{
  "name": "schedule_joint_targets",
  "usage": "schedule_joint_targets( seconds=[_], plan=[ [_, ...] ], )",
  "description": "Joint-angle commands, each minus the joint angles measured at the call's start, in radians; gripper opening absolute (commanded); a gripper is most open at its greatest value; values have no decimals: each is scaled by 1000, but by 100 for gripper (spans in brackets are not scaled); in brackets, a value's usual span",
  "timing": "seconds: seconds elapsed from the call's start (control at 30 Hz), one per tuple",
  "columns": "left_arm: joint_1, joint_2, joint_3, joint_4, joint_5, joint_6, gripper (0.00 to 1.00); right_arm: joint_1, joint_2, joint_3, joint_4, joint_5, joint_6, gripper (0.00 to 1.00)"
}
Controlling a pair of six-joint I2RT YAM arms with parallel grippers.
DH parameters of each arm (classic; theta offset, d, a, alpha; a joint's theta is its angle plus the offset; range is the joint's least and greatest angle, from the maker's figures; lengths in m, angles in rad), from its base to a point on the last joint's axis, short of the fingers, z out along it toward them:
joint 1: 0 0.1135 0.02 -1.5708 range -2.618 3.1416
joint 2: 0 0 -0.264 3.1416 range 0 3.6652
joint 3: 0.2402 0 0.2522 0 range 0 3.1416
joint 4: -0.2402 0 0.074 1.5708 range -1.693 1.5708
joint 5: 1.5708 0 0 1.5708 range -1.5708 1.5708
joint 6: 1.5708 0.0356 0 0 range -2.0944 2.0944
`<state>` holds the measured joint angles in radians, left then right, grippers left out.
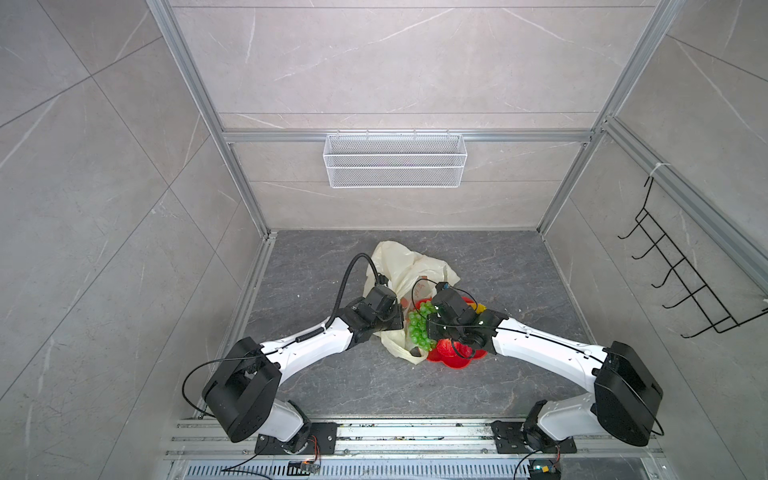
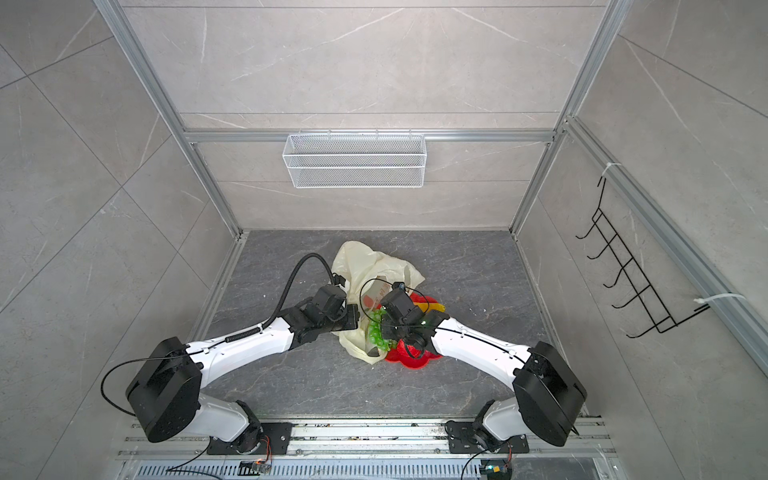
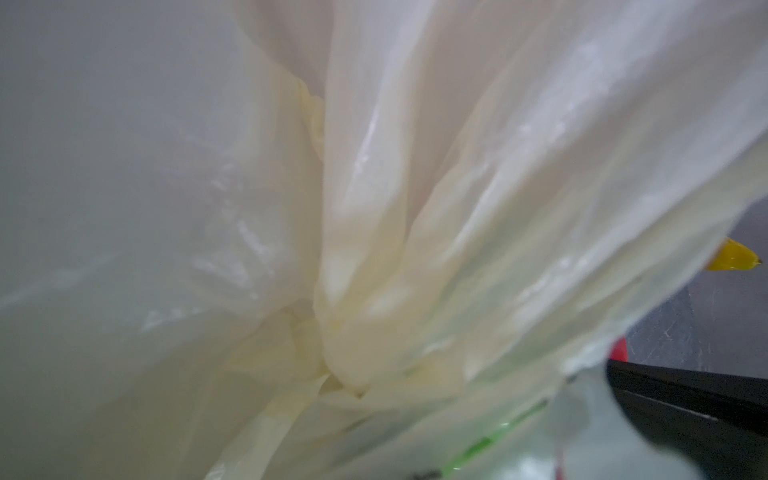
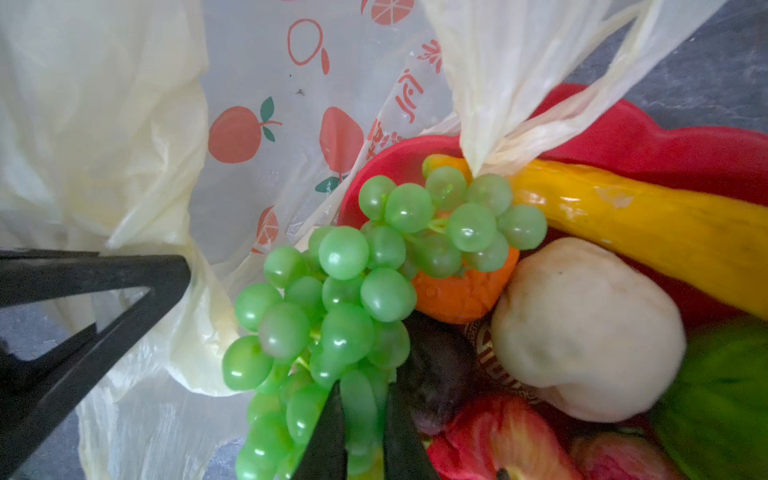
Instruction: Take the fake fruits out of the plastic bag
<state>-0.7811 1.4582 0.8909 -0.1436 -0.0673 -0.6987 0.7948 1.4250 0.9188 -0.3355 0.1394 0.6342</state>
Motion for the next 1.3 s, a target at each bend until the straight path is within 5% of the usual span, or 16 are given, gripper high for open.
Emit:
schedule_joint_targets(
  seconds=[0.0, 0.47, 0.87, 1.27],
  plan=[
    [-2, -40, -10, -39, -54, 23, 6, 1, -40, 35, -46, 63, -16, 16],
    [59, -122, -69, -109, -155, -14, 9, -17, -55, -8, -71, 90, -37, 17],
    [286, -313, -116, -238, -182, 20, 10, -17, -68, -30, -45, 60, -39, 23],
    [391, -367, -171, -214, -119, 25, 10, -17, -89, 1, -69, 38, -58, 63]
  ],
)
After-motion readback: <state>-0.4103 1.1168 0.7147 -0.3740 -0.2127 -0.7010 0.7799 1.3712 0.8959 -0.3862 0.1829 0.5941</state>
